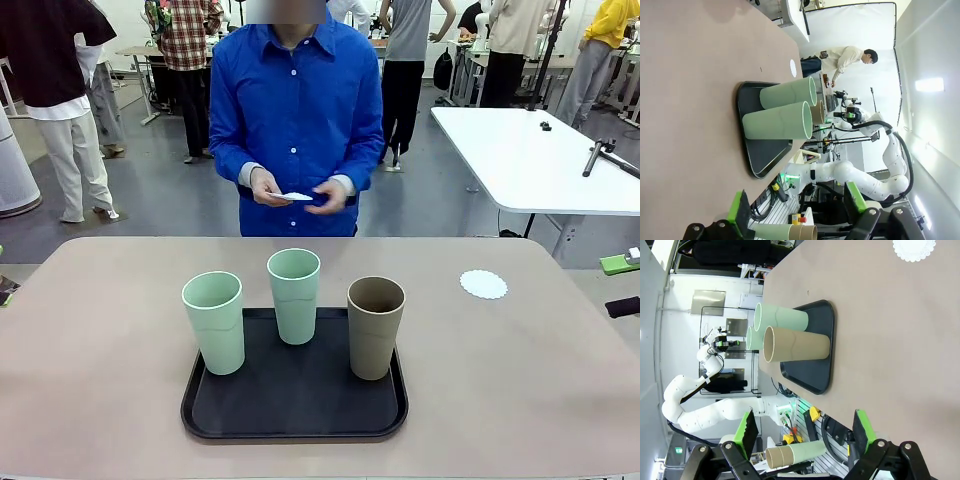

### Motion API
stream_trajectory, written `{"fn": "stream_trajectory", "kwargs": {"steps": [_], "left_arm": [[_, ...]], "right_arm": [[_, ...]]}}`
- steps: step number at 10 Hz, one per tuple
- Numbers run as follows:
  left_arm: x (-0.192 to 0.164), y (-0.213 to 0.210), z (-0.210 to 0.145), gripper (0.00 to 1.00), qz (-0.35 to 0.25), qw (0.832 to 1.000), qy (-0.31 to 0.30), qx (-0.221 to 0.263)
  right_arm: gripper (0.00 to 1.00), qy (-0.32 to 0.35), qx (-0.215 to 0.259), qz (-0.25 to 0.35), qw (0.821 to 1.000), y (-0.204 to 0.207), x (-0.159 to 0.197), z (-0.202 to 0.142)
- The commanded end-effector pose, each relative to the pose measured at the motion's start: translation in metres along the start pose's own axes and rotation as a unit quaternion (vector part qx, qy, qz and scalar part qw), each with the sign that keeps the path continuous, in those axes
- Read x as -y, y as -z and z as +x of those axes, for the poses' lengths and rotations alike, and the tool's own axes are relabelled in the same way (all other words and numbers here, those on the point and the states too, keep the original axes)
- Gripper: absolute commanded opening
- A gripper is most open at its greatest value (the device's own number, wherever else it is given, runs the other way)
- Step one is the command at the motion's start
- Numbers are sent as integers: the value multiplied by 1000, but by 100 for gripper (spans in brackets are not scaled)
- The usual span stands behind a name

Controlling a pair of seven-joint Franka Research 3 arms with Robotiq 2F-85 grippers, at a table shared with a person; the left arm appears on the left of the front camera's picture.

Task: Place coasters on the table and set cups on them.
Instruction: Pick up one Reusable plastic cup and place it on a coaster set by the human.

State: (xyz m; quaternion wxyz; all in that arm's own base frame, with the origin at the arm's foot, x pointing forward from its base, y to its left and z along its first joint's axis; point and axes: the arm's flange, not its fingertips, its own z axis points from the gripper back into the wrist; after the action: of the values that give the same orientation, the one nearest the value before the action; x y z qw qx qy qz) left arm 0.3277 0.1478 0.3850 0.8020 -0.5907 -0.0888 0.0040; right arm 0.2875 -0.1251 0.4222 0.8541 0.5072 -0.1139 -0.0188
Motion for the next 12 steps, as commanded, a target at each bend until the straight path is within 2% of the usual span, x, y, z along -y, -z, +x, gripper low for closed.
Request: {"fn": "stream_trajectory", "kwargs": {"steps": [1, 11, 12], "left_arm": [[-1, -1, -1, 100, -5, 1000, 0, 3], [-1, -1, -1, 100, -5, 1000, 0, 3], [-1, -1, -1, 100, -5, 1000, 0, 3]], "right_arm": [[100, 2, 3, 10, 1000, 1, 1, 2], [100, 0, 0, 0, 1000, 0, 0, 0], [100, -83, -46, 0, 995, -1, -12, 6]]}}
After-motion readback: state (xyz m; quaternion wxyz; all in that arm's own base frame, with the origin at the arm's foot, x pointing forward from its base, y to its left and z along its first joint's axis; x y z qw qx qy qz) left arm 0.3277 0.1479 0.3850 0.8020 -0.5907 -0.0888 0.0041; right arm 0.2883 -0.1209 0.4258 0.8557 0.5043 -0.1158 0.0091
